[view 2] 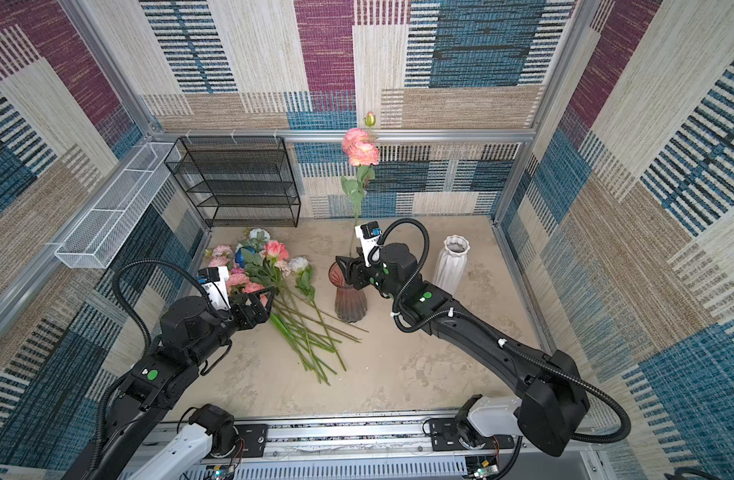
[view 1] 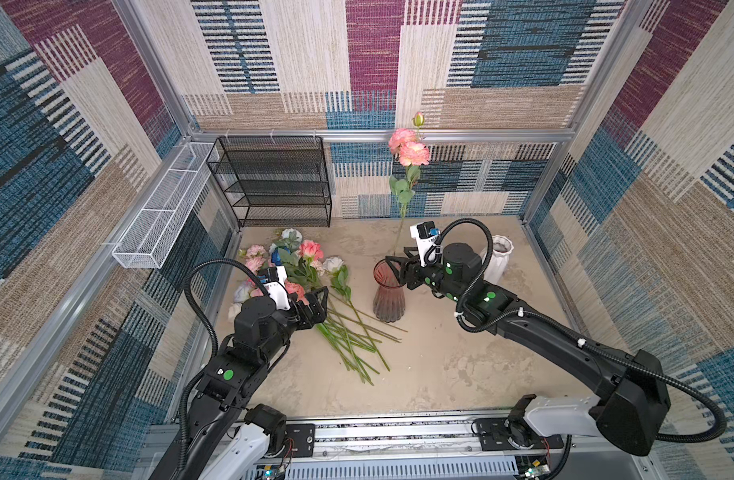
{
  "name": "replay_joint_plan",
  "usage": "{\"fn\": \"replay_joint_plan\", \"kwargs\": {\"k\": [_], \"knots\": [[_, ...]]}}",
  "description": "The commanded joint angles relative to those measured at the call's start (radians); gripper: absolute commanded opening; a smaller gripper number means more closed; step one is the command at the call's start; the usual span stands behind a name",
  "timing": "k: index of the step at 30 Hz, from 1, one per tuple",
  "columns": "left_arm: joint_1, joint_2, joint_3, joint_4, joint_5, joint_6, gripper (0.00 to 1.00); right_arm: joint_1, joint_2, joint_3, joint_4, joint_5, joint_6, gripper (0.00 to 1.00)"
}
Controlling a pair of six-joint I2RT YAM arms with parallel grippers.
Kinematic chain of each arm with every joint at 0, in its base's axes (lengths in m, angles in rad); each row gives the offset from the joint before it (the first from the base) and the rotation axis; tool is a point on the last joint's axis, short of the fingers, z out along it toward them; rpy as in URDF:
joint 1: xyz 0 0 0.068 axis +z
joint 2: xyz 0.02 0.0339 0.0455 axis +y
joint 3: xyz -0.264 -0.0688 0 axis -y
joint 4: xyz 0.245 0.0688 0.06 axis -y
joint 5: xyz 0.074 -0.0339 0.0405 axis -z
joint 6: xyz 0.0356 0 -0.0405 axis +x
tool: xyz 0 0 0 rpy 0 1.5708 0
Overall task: Arrange the flowers into the vase
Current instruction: 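Open and withdraw the right gripper while the left lowers to the flowers, then grasp the blue rose stem with the left gripper and lift it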
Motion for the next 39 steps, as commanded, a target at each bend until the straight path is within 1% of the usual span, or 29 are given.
{"fn": "replay_joint_plan", "kwargs": {"k": [1, 3, 7, 9, 11, 12, 15, 18, 22, 26, 29, 32, 37, 39], "knots": [[0.027, 0.051, 0.020, -0.049, -0.005, -0.032, 0.90, -0.001, -0.065, -0.026, 0.018, -0.033, 0.044, 0.66], [0.060, 0.111, 0.023, -0.067, 0.026, -0.053, 0.82, 0.000, -0.114, -0.046, 0.010, -0.049, 0.052, 0.65], [0.135, 0.232, -0.011, -0.028, 0.153, -0.116, 0.65, 0.000, -0.189, -0.079, -0.022, -0.074, 0.068, 0.60], [0.146, 0.293, -0.040, 0.018, 0.191, -0.143, 0.61, -0.001, -0.229, -0.106, -0.026, -0.074, 0.085, 0.58], [0.148, 0.352, -0.066, 0.069, 0.213, -0.171, 0.54, 0.000, -0.268, -0.132, -0.031, -0.067, 0.095, 0.56], [0.147, 0.378, -0.075, 0.090, 0.217, -0.177, 0.51, -0.001, -0.283, -0.143, -0.032, -0.059, 0.100, 0.55], [0.148, 0.454, -0.089, 0.181, 0.240, -0.195, 0.48, 0.000, -0.319, -0.172, -0.039, -0.043, 0.106, 0.53], [0.149, 0.531, -0.066, 0.255, 0.241, -0.199, 0.47, -0.001, -0.340, -0.189, -0.043, -0.037, 0.112, 0.51], [0.150, 0.666, -0.014, 0.322, 0.195, -0.194, 0.36, 0.000, -0.356, -0.204, -0.044, -0.033, 0.118, 0.49], [0.152, 0.803, 0.046, 0.353, 0.151, -0.198, 0.35, 0.000, -0.378, -0.210, -0.058, -0.021, 0.123, 0.49], [0.157, 0.879, 0.072, 0.388, 0.142, -0.217, 0.35, 0.000, -0.399, -0.211, -0.074, -0.006, 0.121, 0.48], [0.163, 0.936, 0.096, 0.395, 0.123, -0.236, 0.34, 0.000, -0.422, -0.211, -0.091, 0.010, 0.121, 0.48], [0.167, 0.985, 0.115, 0.390, 0.074, -0.251, 0.34, 0.000, -0.445, -0.214, -0.109, 0.033, 0.118, 0.47], [0.173, 1.006, 0.120, 0.402, 0.077, -0.256, 0.34, 0.000, -0.448, -0.215, -0.111, 0.036, 0.116, 0.47]]}}
